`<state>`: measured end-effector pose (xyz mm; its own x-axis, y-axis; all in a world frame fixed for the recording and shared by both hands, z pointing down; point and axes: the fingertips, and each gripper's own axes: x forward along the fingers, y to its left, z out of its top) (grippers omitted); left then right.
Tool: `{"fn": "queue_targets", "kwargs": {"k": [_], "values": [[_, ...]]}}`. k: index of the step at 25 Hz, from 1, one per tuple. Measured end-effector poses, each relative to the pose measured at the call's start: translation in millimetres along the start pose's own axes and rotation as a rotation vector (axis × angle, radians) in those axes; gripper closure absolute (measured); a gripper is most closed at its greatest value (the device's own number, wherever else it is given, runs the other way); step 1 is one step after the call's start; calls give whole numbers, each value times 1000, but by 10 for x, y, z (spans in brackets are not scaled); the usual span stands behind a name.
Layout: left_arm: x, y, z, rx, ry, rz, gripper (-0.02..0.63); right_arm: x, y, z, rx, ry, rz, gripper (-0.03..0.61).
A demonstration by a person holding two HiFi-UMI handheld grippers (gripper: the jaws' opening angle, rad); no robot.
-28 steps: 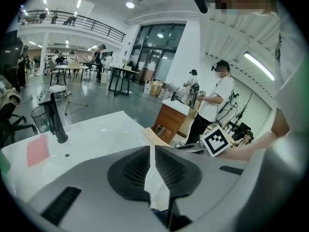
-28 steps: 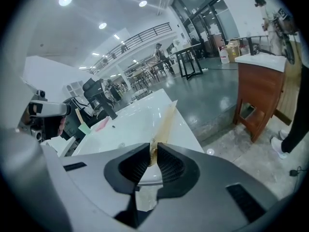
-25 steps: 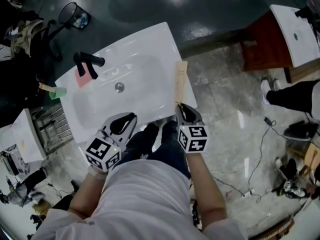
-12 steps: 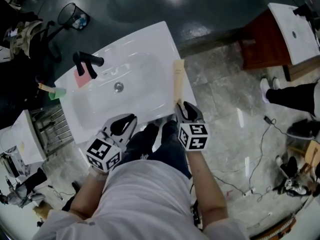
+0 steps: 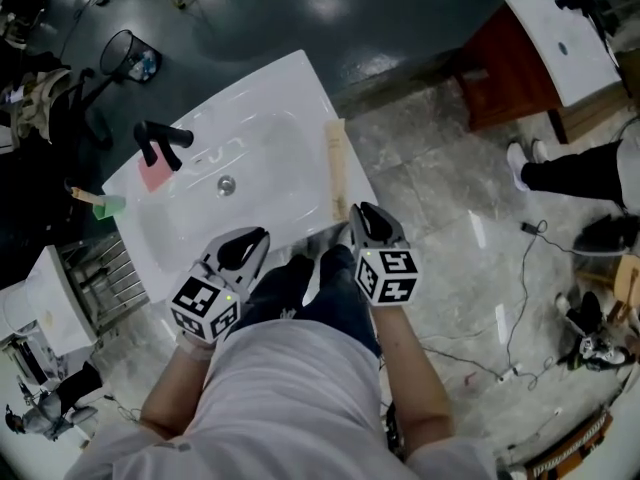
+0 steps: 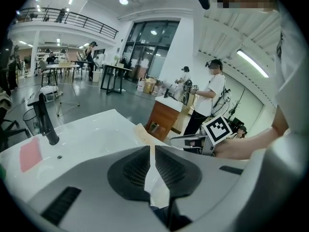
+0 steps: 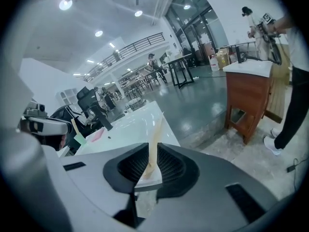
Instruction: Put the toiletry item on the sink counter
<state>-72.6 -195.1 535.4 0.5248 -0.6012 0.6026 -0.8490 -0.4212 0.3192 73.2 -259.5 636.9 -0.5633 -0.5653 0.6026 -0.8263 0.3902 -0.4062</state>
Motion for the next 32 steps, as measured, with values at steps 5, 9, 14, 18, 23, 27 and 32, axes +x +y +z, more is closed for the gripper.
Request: {"fn": "queue_targets", "kwargs": {"k": [5,9,14,18,23,27,32], "values": [[21,-92,61,49,0,-29,594,-221,59,97,-9,-43,-16,548],[27,-182,112,73,-4,-50,594,-420,73,201,-6,-79,-39,552],[-5,-220,196,104,-22,-70,594,-659,115,352,3,-138,-79,552],[-46,-227,303,129,-48,-87,594,-855,204,506,-1,-196,-107,552],[-42,-360,450,166,-68,-132,594,-1162,286,691,-14,-262,-143,552],[-30,-527,580,187,-89,-168,595,-1439,315,815,-31,-306,-179,552],[-55,-733,733,221,-133,-232,594,-1785,388,924,-30,-386,-225,552]]}}
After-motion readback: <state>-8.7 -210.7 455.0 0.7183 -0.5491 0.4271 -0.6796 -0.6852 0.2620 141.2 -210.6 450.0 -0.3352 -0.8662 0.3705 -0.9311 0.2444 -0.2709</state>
